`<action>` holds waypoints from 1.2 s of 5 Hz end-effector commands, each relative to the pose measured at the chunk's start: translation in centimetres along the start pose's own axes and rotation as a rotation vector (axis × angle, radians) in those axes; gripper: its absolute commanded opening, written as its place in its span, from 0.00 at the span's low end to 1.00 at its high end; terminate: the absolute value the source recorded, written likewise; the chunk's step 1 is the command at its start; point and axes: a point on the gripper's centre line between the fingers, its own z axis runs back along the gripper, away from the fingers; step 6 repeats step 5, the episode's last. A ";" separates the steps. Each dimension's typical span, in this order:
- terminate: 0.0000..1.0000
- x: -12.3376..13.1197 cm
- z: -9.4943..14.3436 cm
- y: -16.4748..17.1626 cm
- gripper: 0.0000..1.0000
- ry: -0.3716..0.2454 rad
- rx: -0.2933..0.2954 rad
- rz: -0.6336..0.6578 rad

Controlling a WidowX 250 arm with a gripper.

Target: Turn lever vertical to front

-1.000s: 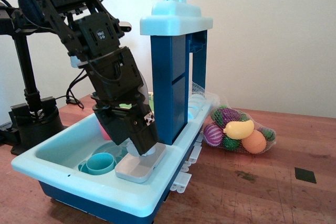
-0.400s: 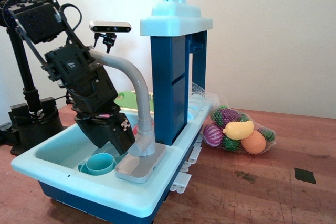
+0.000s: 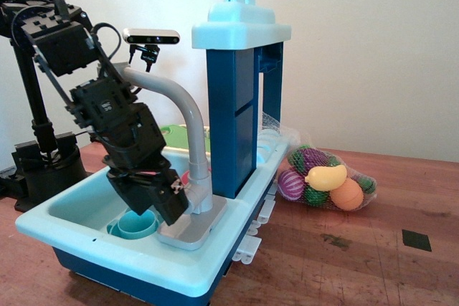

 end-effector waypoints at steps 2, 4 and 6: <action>0.00 3.1 3.2 -2.4 1.00 -0.090 -0.161 0.111; 0.00 2.5 2.9 -1.5 1.00 -0.078 -0.165 0.115; 1.00 2.0 2.9 0.1 1.00 -0.077 -0.158 0.136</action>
